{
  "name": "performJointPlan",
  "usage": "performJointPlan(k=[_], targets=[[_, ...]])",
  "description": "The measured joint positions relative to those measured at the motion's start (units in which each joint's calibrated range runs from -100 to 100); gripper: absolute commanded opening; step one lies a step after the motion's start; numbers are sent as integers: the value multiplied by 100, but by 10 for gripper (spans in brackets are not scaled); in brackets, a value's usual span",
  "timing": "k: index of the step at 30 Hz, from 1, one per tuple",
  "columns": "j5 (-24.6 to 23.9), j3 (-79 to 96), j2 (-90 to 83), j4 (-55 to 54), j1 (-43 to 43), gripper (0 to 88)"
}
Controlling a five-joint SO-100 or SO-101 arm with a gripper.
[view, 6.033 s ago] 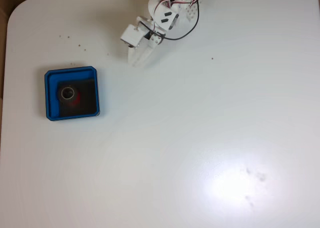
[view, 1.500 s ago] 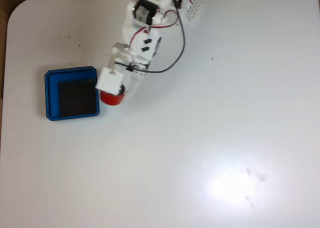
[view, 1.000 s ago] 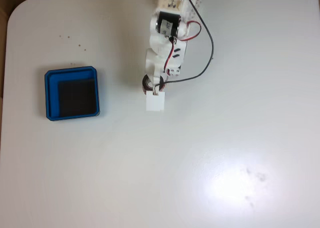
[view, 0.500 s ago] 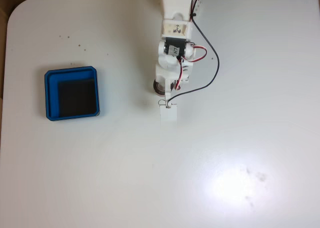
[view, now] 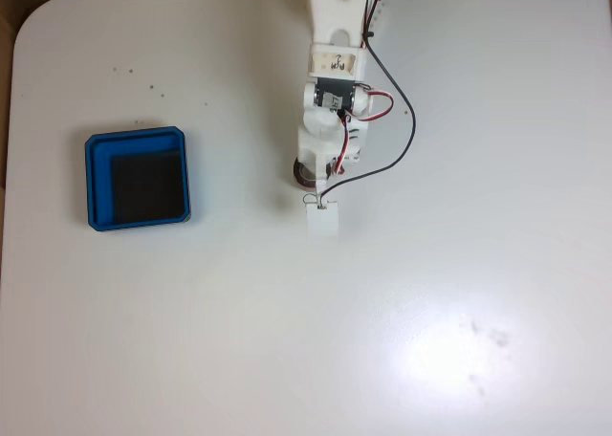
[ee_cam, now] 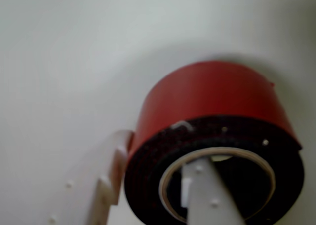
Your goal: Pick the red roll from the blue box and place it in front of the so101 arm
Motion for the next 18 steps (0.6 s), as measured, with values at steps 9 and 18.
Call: performJointPlan(k=[9,18], targets=[[0,9,0,-230,30,9],[0,9,0,-230,30,58]])
